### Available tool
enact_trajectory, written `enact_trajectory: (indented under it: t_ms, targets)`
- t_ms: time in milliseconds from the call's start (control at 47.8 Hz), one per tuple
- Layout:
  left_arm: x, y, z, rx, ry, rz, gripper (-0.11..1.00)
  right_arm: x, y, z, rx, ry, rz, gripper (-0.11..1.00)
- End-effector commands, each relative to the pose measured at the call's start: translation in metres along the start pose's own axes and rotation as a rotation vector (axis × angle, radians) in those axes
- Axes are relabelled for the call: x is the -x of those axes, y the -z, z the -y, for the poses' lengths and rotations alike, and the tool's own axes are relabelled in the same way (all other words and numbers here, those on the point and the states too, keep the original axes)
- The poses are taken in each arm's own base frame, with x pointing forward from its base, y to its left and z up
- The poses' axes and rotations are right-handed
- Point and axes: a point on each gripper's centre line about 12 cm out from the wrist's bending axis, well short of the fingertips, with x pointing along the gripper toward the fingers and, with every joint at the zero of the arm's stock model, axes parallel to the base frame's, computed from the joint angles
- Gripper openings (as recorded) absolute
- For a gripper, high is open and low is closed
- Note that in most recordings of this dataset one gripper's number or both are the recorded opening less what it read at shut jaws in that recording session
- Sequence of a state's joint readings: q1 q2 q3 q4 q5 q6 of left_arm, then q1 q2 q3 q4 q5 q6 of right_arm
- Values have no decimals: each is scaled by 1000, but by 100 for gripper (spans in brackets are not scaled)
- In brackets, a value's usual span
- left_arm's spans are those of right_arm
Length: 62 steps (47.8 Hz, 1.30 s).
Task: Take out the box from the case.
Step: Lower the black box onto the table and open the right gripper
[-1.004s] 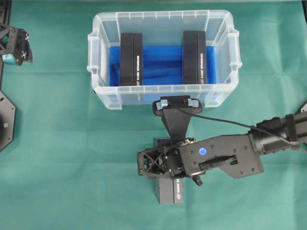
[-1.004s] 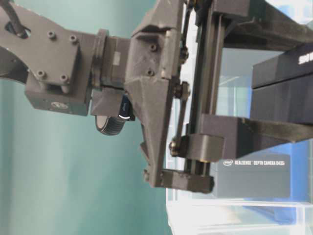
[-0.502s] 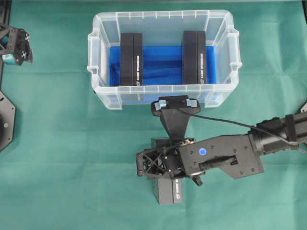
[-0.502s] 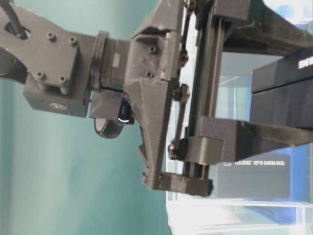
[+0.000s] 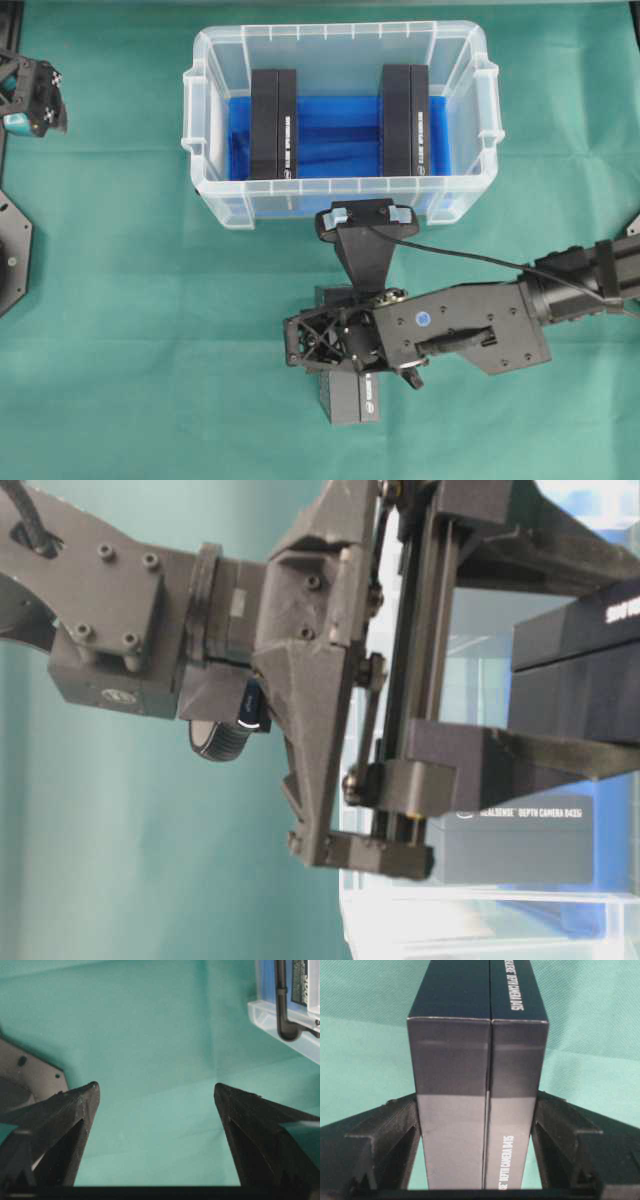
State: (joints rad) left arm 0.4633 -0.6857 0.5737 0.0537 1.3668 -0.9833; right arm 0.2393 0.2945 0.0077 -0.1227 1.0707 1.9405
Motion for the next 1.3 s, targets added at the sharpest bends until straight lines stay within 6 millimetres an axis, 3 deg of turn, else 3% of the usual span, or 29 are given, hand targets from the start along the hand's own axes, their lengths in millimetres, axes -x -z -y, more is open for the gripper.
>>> enact_trajectory:
  t_ms: [0, 63, 126, 649, 1276]
  targets:
    - [3, -2, 0, 3, 9, 13, 95, 17, 0, -6, -5, -38, -8, 77]
    - [3, -2, 1, 3, 12, 15, 95, 18, -1, -6, -2, -37, -1, 90]
    - [3, -3, 1, 2, 12, 15, 95, 19, -2, -7, 1, -36, 8, 95]
    - [3, -3, 1, 10, 10, 14, 95, 25, -4, -9, 15, -55, 25, 94]
    - [3, -3, 0, 14, 12, 17, 95, 110, -30, -17, 5, -83, 114, 93]
